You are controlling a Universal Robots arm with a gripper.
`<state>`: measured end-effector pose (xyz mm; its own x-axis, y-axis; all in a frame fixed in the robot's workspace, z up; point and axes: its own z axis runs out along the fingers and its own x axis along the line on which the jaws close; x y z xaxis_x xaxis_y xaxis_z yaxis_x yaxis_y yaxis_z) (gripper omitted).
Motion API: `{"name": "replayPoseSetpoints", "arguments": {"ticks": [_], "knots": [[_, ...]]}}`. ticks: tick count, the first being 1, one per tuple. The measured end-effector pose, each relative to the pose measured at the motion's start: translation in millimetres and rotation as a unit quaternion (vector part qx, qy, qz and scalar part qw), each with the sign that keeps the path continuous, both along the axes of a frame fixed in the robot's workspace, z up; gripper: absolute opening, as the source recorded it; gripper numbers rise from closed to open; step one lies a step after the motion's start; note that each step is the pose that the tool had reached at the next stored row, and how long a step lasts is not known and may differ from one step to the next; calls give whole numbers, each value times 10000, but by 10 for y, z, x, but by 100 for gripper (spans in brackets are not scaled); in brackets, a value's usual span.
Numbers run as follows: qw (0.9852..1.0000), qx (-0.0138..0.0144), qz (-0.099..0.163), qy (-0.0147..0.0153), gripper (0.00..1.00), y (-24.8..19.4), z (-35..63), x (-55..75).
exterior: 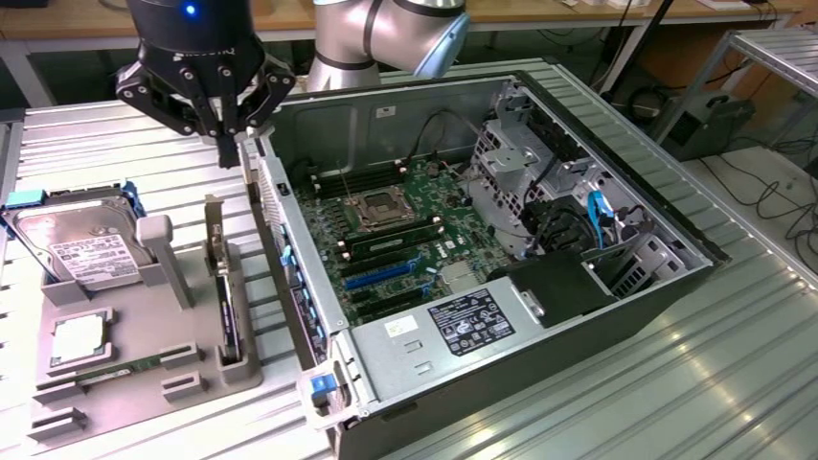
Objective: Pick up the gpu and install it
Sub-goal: 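Reach for the gpu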
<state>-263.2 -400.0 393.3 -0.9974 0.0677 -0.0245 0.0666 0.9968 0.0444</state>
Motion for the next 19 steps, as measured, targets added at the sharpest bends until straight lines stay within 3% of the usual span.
{"name": "replayPoseSetpoints", "arguments": {"ticks": [19], "knots": [[10000,0,0,0,11,0,0,-75]]}}
